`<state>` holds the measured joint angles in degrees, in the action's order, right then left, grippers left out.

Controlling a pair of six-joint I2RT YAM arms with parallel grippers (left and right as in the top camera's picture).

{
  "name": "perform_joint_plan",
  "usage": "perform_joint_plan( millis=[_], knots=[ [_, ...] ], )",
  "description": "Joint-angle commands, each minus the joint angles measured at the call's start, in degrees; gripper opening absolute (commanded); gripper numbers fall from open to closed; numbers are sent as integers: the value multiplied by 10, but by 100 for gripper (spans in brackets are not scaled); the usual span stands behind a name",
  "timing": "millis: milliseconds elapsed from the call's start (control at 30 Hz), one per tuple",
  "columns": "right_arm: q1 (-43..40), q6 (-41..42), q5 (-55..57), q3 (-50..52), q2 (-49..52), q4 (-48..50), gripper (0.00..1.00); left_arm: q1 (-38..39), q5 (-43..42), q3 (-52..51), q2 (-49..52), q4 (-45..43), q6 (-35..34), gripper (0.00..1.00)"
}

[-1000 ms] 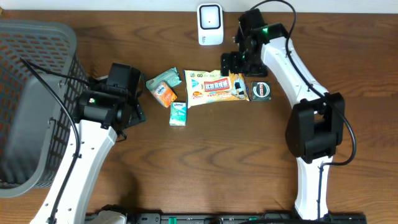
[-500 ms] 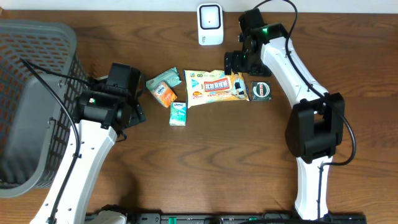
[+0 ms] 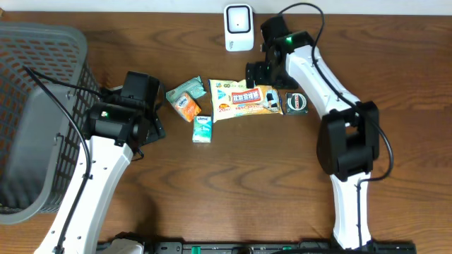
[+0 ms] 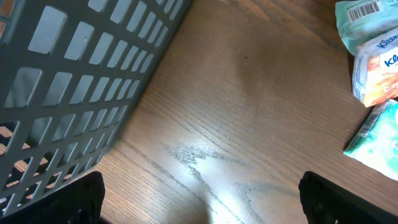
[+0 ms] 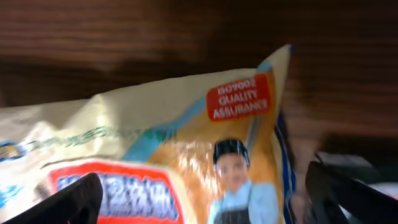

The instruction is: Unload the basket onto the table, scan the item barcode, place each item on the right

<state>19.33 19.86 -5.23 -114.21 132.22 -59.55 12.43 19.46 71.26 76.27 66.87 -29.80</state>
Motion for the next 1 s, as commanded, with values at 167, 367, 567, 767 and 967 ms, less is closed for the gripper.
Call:
perform_joint_plan(
  millis=[167,367,567,767,967],
  knots=[
    [-37,-57,-68,0,35,-8,99,-3,7,2,-4,2,-3,98],
    [-52,-153,-133,0,35,-33,99,-3,7,2,-4,2,-3,98],
    [-90,-155,-134,0,35,-73,96,-3,7,2,-4,2,-3,98],
    [-135,-178,-127,0,35,-133,69,-3,7,2,-4,2,-3,98],
    [-160,-196,-54,0,35,-178,46,-3,7,2,-4,2,-3,98]
  ],
)
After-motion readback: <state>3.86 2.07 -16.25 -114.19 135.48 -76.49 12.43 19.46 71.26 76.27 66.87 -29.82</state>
